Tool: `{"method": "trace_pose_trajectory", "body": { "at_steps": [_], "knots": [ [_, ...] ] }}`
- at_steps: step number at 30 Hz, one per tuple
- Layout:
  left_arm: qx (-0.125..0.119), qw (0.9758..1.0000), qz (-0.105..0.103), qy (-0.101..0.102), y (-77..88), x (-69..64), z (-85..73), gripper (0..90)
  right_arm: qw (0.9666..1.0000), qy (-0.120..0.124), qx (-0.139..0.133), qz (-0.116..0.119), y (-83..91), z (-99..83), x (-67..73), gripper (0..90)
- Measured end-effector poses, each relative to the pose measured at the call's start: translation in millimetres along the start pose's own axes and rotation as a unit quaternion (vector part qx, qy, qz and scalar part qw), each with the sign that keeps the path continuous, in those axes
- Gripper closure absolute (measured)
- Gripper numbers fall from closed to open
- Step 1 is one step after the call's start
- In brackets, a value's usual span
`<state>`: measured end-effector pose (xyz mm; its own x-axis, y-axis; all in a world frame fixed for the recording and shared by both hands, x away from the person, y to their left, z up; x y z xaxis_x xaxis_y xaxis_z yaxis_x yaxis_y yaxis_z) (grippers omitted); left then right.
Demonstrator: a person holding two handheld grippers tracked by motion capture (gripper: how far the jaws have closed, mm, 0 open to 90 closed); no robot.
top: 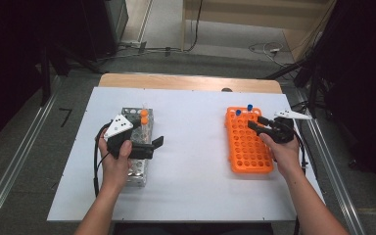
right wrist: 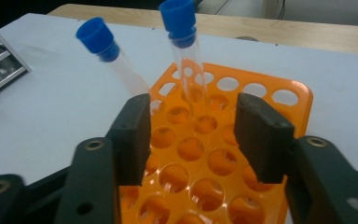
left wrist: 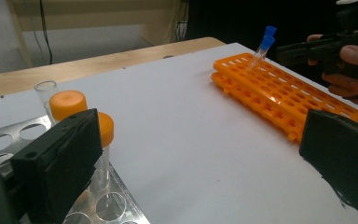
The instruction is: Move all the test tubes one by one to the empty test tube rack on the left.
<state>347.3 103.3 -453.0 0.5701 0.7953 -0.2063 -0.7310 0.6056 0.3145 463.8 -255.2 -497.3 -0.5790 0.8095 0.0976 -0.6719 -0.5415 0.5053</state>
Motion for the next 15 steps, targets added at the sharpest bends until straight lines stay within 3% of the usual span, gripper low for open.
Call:
{"method": "trace_pose_trajectory", "body": {
  "at_steps": [6,15],
  "knots": [
    [0.002,1.0,-0.006,0.004,-0.1,-0.4,-0.8,0.0,0.9999,0.001,0.015,0.003,-15.5,4.2,-7.1,54.6],
    [0.002,0.9999,-0.011,0.007,-1.8,-1.3,-2.1,0.0,0.9994,0.005,0.032,0.013,-28.0,9.0,-6.7,60.8]
  ]
}}
Point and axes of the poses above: each handheld gripper's, and its own axes: y roughly backward along the jaws, z roughly out of its top, x roughly to its left, the point moved 9 cm from there along -y, roughly forward along the jaws, and after that the axes turned 3 degrees about y, right-handed, at the moved point
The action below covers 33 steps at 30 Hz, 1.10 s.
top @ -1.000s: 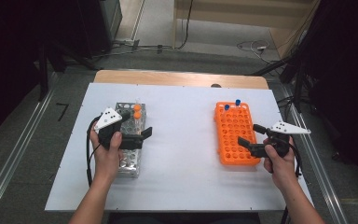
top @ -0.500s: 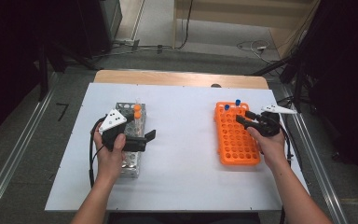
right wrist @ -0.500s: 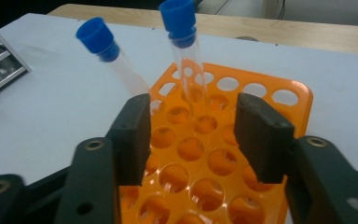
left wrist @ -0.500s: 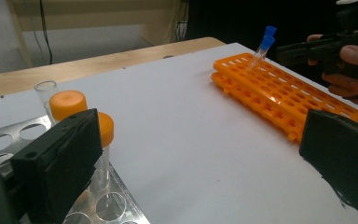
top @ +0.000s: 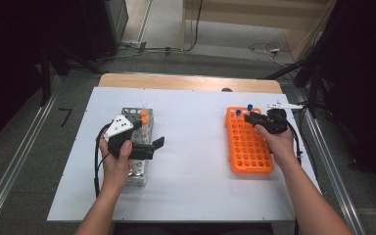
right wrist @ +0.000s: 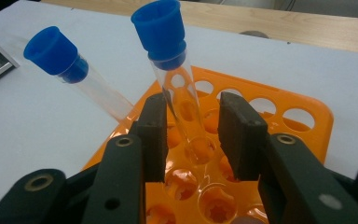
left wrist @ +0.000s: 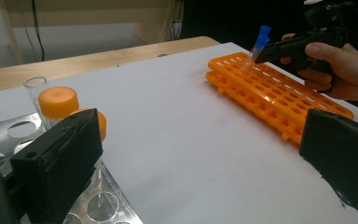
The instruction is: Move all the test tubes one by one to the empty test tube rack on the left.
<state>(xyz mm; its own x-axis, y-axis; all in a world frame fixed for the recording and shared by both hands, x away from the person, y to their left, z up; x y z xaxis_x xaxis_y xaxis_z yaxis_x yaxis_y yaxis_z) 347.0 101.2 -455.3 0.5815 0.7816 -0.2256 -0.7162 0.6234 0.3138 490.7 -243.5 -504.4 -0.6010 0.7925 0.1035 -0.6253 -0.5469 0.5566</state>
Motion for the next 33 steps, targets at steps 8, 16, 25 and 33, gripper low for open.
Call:
{"method": "trace_pose_trajectory", "body": {
  "at_steps": [8,16,25,33],
  "knots": [
    [0.001,1.0,-0.001,0.002,-1.2,-0.9,-0.3,0.0,0.9996,0.014,0.022,-0.014,-6.6,-3.5,-5.0,73.4],
    [0.001,1.0,-0.001,-0.002,-1.2,-2.3,0.0,0.0,0.9992,0.031,0.0,-0.023,-1.0,0.6,0.4,74.8],
    [-0.002,0.9999,-0.006,-0.008,-2.0,-8.0,2.2,0.0,0.9986,0.026,-0.044,-0.017,24.5,7.6,7.3,74.9],
    [0.0,0.9997,-0.015,-0.017,-5.3,-16.1,2.6,0.0,0.9973,0.045,-0.056,0.017,44.9,9.0,33.8,74.9]
  ]
}}
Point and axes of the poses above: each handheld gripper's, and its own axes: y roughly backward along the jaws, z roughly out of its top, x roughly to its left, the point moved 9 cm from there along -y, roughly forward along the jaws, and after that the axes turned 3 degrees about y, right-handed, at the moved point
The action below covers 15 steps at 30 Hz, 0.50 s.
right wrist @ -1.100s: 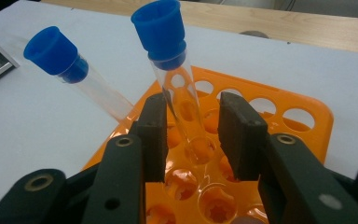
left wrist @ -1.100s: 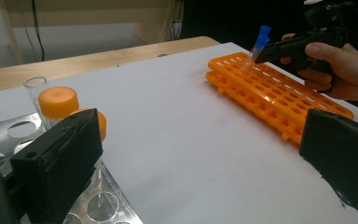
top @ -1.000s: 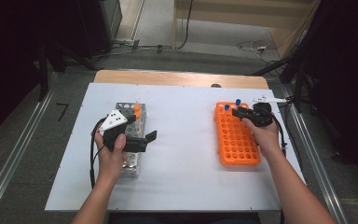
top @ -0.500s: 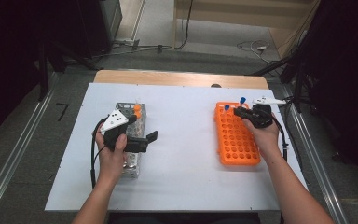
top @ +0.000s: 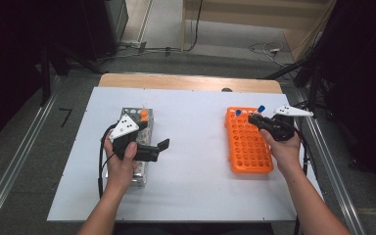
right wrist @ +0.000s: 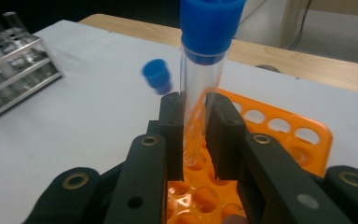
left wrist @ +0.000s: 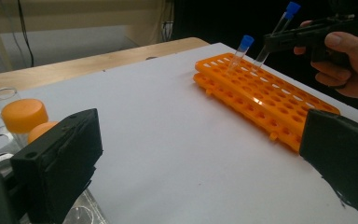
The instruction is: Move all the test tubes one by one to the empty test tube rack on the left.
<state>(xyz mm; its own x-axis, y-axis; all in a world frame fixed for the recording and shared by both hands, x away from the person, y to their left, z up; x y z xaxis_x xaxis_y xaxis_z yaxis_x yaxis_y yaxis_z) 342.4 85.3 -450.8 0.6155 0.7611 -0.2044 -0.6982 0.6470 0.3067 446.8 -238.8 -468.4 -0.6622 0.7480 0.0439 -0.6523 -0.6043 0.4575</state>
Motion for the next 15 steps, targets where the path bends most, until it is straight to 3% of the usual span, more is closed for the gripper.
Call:
{"method": "trace_pose_trajectory", "body": {
  "at_steps": [8,15],
  "knots": [
    [0.001,0.9999,-0.009,-0.007,-1.7,-7.6,1.2,0.0,0.999,0.021,-0.008,0.039,13.8,-1.1,38.9,74.9],
    [0.0,0.9998,-0.016,-0.011,-3.0,-13.8,2.1,0.0,0.996,0.032,-0.01,0.083,22.5,-8.8,76.8,74.9]
  ]
}}
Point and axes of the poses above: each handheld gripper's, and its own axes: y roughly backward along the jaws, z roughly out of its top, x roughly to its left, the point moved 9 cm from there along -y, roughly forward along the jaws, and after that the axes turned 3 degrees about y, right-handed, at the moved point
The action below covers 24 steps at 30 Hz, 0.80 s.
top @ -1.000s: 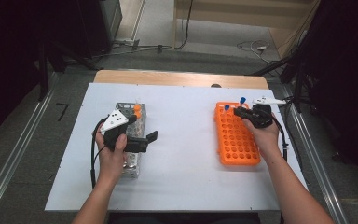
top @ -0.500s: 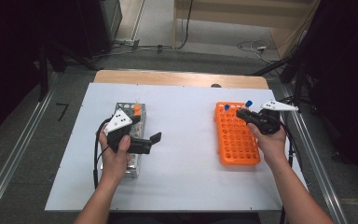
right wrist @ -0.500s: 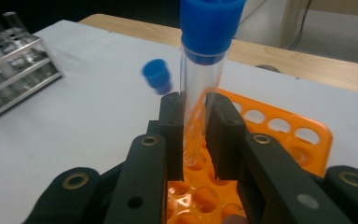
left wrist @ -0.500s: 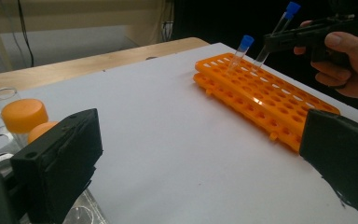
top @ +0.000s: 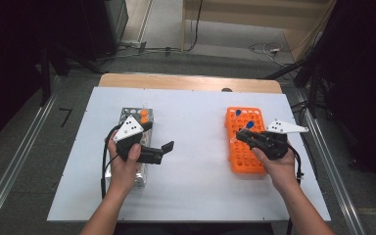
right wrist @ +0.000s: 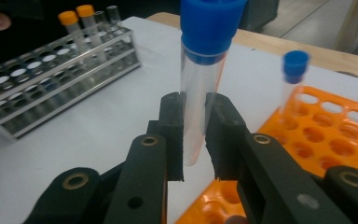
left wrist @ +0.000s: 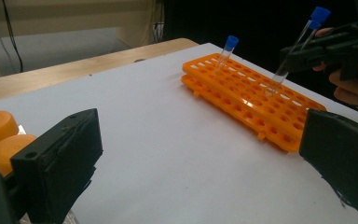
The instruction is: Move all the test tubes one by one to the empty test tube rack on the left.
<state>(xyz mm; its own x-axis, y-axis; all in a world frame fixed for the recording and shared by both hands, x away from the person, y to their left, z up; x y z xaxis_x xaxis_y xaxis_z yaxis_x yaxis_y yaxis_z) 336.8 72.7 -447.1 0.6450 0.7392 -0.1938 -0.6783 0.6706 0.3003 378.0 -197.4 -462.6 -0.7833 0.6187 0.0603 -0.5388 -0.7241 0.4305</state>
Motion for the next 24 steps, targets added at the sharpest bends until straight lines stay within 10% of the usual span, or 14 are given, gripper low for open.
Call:
{"method": "trace_pose_trajectory", "body": {
  "at_steps": [24],
  "knots": [
    [0.008,0.9962,-0.085,-0.017,-22.1,-56.5,-2.0,7.7,0.9921,0.034,0.025,0.118,-14.3,-17.2,78.4,75.0]
  ]
}}
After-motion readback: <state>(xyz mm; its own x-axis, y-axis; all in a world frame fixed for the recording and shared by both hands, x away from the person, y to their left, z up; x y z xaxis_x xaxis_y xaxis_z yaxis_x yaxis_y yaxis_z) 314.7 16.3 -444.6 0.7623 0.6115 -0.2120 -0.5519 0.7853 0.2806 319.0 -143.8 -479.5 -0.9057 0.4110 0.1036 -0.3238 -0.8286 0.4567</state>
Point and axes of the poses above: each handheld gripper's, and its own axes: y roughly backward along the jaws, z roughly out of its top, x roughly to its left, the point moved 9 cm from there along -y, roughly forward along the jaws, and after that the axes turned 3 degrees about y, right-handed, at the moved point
